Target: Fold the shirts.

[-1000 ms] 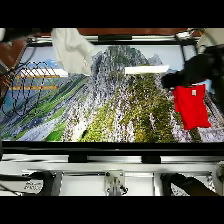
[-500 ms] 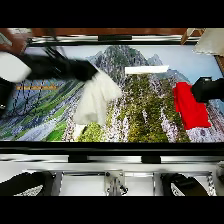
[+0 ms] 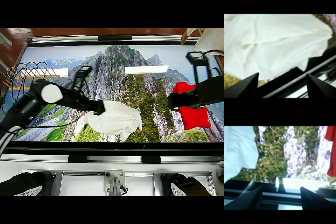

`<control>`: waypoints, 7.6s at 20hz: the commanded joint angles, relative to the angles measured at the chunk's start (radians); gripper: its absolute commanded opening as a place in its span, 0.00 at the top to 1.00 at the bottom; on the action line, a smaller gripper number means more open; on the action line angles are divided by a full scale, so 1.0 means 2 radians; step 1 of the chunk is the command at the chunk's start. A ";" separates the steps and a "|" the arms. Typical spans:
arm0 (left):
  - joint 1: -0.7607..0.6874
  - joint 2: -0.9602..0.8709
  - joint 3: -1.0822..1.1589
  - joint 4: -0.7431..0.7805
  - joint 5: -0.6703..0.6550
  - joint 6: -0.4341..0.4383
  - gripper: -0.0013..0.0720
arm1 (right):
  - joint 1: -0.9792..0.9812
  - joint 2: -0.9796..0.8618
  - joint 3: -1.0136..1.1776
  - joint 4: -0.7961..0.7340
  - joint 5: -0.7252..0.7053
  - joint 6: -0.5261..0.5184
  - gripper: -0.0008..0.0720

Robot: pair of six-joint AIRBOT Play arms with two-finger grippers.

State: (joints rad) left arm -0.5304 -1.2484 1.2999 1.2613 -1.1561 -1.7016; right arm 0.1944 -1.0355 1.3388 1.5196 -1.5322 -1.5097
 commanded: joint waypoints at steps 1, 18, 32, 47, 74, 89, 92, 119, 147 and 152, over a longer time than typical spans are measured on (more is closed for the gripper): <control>0.102 0.036 -0.028 0.036 -0.102 0.011 0.00 | -0.011 -0.043 -0.030 0.016 0.031 -0.021 0.19; 0.072 -0.087 -0.202 -0.156 0.180 0.035 0.11 | -0.134 -0.139 -0.216 0.311 0.104 -0.118 0.08; 0.089 -0.083 -0.157 -0.156 0.168 0.075 0.93 | -0.061 -0.161 -0.306 0.397 0.349 -0.060 0.08; 0.106 -0.071 -0.093 -0.156 0.112 0.140 0.93 | -0.030 -0.138 -0.279 0.368 0.369 -0.064 0.90; 0.158 0.021 0.192 -0.137 0.050 0.195 0.93 | -0.105 0.121 -0.056 0.295 -0.030 -0.027 0.90; 0.203 -0.243 0.177 -0.293 -0.068 0.088 0.00 | -0.105 -0.012 -0.327 0.362 0.283 -0.037 0.90; 0.257 -0.203 0.191 -0.283 -0.136 0.079 0.11 | -0.105 -0.008 -0.327 0.361 0.258 -0.051 0.90; -0.026 -0.113 -0.222 -0.343 0.209 0.050 0.11 | -0.105 -0.007 -0.327 0.359 0.239 -0.051 0.90; 0.076 0.178 0.371 -0.015 0.089 0.075 0.93 | -0.105 0.231 0.117 0.348 0.362 -0.136 0.90; 0.079 0.242 0.336 -0.013 -0.010 0.053 0.93 | -0.105 0.274 0.142 0.360 0.299 -0.120 0.90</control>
State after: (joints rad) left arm -0.3847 -0.8330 1.9759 1.1980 -1.0523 -1.5402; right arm -0.0147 -0.5369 1.5776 2.2536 -0.8833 -1.7733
